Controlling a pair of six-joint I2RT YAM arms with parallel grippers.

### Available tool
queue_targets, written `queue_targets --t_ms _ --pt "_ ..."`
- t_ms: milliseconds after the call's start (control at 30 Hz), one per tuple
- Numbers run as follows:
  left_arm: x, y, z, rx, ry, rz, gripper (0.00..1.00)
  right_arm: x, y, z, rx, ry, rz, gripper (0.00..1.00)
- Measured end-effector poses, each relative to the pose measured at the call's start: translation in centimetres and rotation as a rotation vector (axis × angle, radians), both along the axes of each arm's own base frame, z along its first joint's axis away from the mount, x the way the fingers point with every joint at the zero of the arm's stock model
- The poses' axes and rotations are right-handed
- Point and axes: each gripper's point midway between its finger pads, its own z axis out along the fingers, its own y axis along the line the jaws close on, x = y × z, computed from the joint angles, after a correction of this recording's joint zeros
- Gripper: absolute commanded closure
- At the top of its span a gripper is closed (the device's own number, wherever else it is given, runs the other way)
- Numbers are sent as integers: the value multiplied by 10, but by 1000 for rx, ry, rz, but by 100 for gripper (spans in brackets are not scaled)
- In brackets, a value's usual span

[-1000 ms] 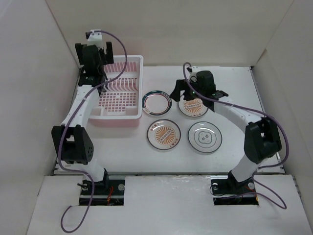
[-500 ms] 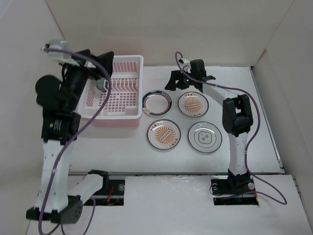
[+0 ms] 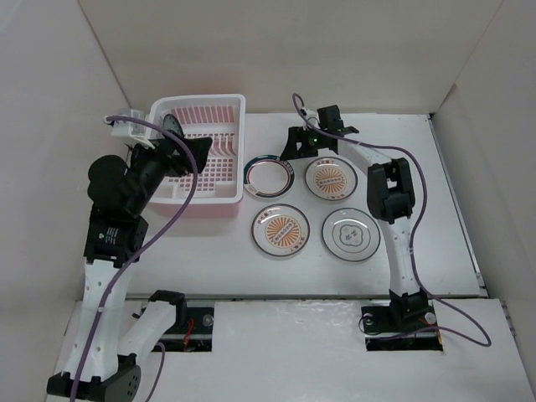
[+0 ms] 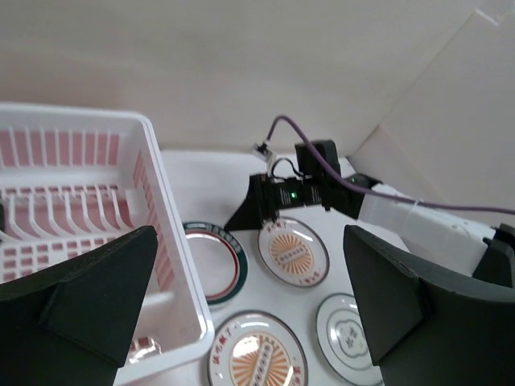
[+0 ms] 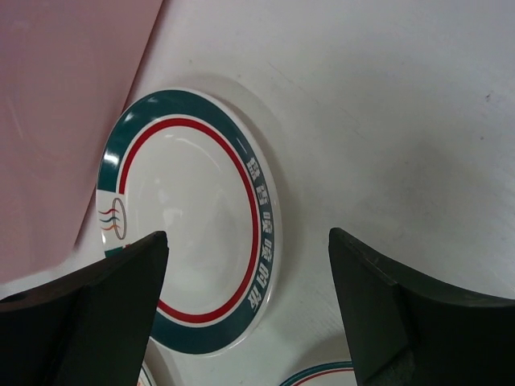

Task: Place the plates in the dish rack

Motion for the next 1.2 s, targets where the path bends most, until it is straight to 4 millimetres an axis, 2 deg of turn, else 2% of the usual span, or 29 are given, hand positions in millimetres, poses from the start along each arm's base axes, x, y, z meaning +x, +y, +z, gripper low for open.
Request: queue_targets --t_ms 100,167,233,300,533,700,767,933,1100,1133,1200 --pt "0 -6 -29 -22 72 -28 0 -5 2 -6 10 28 19 19" --pt "-2 -7 -38 -31 93 -37 0 -8 3 -10 13 44 28 20" --pt "-5 -8 -40 -37 94 -44 0 -11 5 -13 13 54 35 26" --pt "-6 -9 -39 -41 89 -48 0 -14 8 -15 14 64 43 26" --pt "-7 -10 -40 -44 87 -55 0 -16 14 -21 9 79 63 36" --pt "-7 -10 -40 -42 86 -56 0 -19 12 -26 -8 92 67 52" --pt "-8 -10 -40 -40 85 -56 0 -20 11 -28 -14 99 64 53" --pt "-6 -10 -42 -33 89 -57 0 -18 9 -31 -26 101 55 65" --pt "-3 -10 -46 -29 102 -56 0 -16 4 -36 -37 112 43 84" --pt "-3 -10 -46 -29 101 -56 0 -16 5 -36 -36 117 42 93" --pt "-2 -10 -46 -28 102 -54 0 -16 5 -34 -28 126 39 100"
